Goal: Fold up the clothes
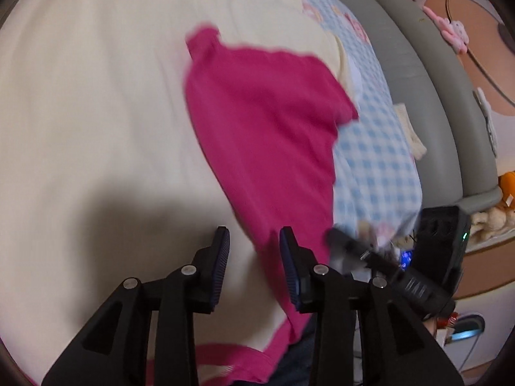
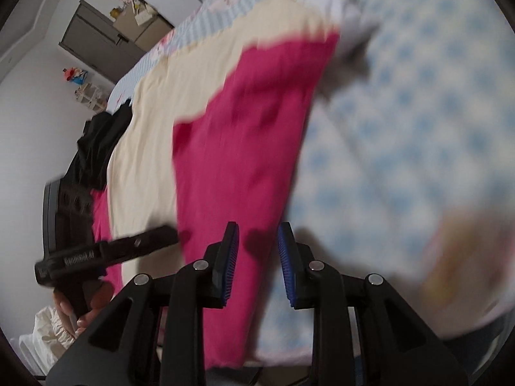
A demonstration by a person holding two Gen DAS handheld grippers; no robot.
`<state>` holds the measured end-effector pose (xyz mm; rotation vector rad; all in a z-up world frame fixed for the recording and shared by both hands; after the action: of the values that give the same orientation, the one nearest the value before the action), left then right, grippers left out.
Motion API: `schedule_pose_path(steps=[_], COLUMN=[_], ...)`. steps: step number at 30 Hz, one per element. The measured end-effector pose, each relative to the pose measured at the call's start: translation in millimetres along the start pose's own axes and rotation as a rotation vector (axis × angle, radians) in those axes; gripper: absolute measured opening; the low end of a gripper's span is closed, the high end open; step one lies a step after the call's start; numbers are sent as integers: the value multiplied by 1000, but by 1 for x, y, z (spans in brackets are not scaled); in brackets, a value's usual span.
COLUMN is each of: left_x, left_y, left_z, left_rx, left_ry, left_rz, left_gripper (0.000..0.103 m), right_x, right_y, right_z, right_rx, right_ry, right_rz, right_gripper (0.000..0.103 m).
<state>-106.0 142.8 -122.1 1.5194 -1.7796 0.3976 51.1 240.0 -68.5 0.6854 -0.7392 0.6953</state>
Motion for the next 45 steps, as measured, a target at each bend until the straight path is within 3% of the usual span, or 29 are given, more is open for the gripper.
schedule_pose_path(steps=[5,6,7,9,11,16,21,26,29,30,32,33,38,42,45], left_x=[0,-1,-2,2,16,59,28,26,33,36,44,48,43,21,9], left_y=[-27,-28,-30,-29,-22,6,-5,-8,1,4,13,17,48,73,87], left_z=[-18,-21,-24,-29,-32,-16,29,34,39,40,44,47,45,42,42], left_rx=[-51,-73,-95,-131,-155,-189,-108,-123,-80,-64,-28,-9,-5,4,-17], left_ry=[28,46,64,90,100,226,229,218,185,176,150,136,161,180,219], left_rz=[-9,-10,-10,-26,-67,-197,0,10,-12,-27,-65,-85,-129,-115,-105], left_gripper=[30,26,11,3,2,2,4,4,7,10,31,35,37,44,35], right_x=[-10,-7,-6,-3,5,18,0,-14,-32,-36,-26,-21,2,-22,-46], right_y=[-34,-35,-35,-34,-38,-35,-41,-49,-56,-58,-51,-48,1,23,28], right_z=[4,4,4,3,3,12,31,40,34,30,30,31,43,49,38], right_rx=[-10,-11,-14,-19,-22,-20,13,37,79,76,53,42,126,144,149], right_ry=[-9,-10,-10,-17,-25,5,66,70,-28,-51,-19,-4,-65,-72,-112], right_rz=[14,10,9,5,-10,-39,-3,27,94,118,90,75,-80,-46,21], right_gripper=[25,25,25,26,26,32,35,35,36,32,31,33,33,33,33])
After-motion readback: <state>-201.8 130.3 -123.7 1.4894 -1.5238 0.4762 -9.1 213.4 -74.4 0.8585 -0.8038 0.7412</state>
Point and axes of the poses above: each gripper's, at about its wrist camera, not at the fingertips, and x roughly against the way its jaws point, z to its left, y to its top, the point moved 7 cm from there along -x, roughly the way its jaws point, and after that the axes turned 3 degrees about -x, right-handed, at the moved point
